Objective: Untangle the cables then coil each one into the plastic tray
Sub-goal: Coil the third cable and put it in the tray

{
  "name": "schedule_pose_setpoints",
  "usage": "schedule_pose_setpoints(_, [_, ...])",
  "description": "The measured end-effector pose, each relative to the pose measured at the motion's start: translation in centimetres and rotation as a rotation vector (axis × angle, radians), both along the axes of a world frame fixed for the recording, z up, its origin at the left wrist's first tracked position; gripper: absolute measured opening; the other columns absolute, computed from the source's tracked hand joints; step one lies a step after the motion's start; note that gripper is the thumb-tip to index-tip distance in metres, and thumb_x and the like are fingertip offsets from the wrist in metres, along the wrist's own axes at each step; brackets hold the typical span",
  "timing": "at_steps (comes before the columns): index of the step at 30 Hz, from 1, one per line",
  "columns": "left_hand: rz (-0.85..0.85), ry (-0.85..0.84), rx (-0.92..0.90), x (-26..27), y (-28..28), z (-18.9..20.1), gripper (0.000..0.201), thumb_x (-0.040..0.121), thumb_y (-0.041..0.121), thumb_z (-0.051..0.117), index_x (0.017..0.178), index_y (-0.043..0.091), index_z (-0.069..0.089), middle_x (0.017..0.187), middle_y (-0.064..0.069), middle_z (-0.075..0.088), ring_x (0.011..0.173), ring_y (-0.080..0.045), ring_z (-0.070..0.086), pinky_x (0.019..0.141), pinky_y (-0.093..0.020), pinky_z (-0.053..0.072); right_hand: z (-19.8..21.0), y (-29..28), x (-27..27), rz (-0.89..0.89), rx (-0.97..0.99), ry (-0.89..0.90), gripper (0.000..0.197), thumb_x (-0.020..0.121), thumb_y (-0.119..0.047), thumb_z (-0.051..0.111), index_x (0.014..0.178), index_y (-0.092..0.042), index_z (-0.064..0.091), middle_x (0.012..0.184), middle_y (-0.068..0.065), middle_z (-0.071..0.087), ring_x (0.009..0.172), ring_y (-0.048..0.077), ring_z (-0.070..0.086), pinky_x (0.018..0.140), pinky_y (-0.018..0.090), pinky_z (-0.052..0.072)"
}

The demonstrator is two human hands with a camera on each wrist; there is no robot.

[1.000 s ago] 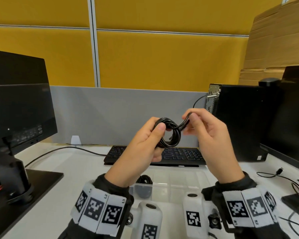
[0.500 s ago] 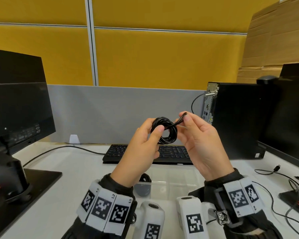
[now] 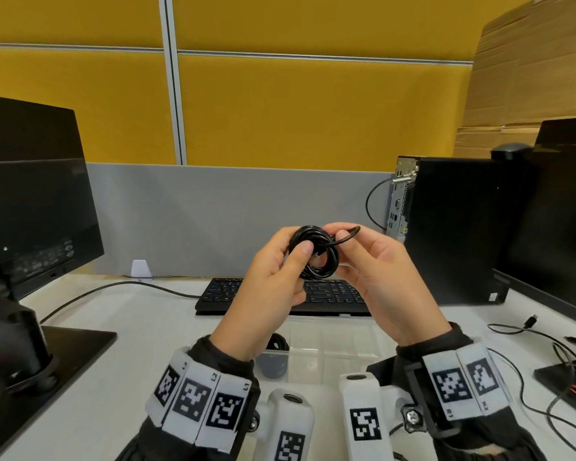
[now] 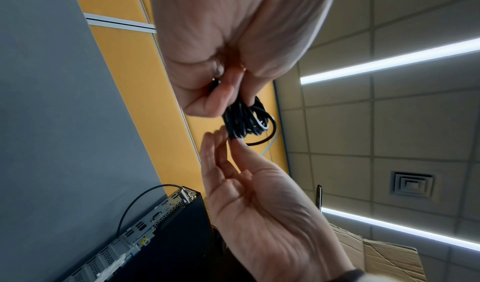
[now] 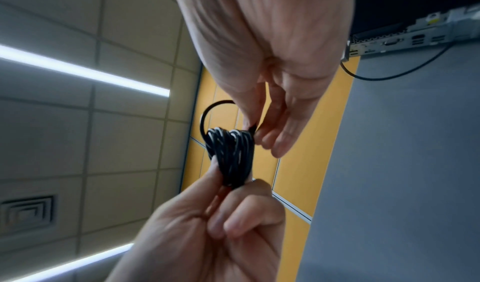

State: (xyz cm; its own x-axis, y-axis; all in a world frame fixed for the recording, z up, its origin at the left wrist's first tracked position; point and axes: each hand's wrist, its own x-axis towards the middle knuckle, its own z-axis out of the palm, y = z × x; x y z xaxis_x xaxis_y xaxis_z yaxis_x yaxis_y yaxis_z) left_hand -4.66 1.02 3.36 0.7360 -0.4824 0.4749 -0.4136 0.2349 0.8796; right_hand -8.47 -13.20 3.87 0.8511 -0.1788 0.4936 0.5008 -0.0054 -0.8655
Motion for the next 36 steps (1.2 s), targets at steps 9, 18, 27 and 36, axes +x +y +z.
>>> schedule_pose_setpoints(9, [-0.078,0.144,-0.135,0.4,0.3,0.4,0.02,0.098,0.02,0.038,0.095,0.009,0.054,0.068,0.003,0.053,0.04,-0.007,0.023,0.043,-0.021,0.023,-0.1,-0.1,0.6,0.199,0.299,0.11,0.029,0.087,-0.002,0.053,0.114,0.01,0.056,0.101,0.019,0.063,0.088,0.024,0.063,0.074,0.028,0.056])
schedule_pose_setpoints(18, [-0.126,0.256,-0.181,0.8,0.6,0.3,0.027,0.1,0.025,0.036,0.086,0.009,0.051,0.066,0.004,0.049,0.041,-0.005,0.025,0.04,-0.016,0.023,-0.5,0.2,1.2,0.254,0.399,0.203,0.021,0.076,-0.003,0.059,0.098,-0.004,0.059,0.098,0.019,0.057,0.089,0.025,0.057,0.081,0.032,0.055])
schedule_pose_setpoints(27, [-0.02,0.168,-0.196,0.6,0.2,0.2,0.03,0.099,0.026,0.037,0.087,0.011,0.06,0.059,0.006,0.046,0.04,-0.006,0.02,0.043,-0.021,0.015,-0.3,0.2,0.9,0.312,0.382,0.14,0.009,0.081,0.0,0.056,0.087,-0.007,0.056,0.097,0.018,0.058,0.092,0.026,0.06,0.085,0.035,0.056])
schedule_pose_setpoints(36, [-0.097,0.246,-0.147,1.0,0.2,0.1,0.038,0.1,0.026,0.034,0.102,-0.007,0.054,0.061,-0.001,0.035,0.04,-0.004,0.02,0.039,-0.018,0.016,-0.7,1.1,1.0,0.357,0.441,0.102,0.01,0.083,0.003,0.053,0.086,-0.007,0.055,0.085,0.011,0.065,0.08,0.019,0.066,0.072,0.027,0.057])
